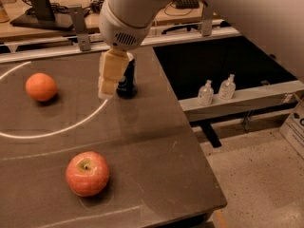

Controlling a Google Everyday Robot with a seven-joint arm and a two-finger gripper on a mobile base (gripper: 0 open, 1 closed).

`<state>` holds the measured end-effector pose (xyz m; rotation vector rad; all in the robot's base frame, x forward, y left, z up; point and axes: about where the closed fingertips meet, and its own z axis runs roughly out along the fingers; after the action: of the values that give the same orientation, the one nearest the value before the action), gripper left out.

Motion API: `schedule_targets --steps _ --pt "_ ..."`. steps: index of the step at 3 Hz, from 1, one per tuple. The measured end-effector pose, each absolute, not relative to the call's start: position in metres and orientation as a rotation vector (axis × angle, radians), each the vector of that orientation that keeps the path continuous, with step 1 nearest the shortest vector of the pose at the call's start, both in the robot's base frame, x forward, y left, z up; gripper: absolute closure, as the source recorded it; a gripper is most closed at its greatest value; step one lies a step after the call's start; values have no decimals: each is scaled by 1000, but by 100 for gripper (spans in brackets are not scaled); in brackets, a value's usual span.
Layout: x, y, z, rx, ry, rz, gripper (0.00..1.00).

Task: Move orange near apple

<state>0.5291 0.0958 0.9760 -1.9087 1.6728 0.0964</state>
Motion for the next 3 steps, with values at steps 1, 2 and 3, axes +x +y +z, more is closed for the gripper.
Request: schedule_targets --steps 1,2,3 --pt "561 115 976 -1882 1642 108 0" --pt "598 148 969 -1877 1644 215 0" --pt "619 177 948 -1880 1675 306 0"
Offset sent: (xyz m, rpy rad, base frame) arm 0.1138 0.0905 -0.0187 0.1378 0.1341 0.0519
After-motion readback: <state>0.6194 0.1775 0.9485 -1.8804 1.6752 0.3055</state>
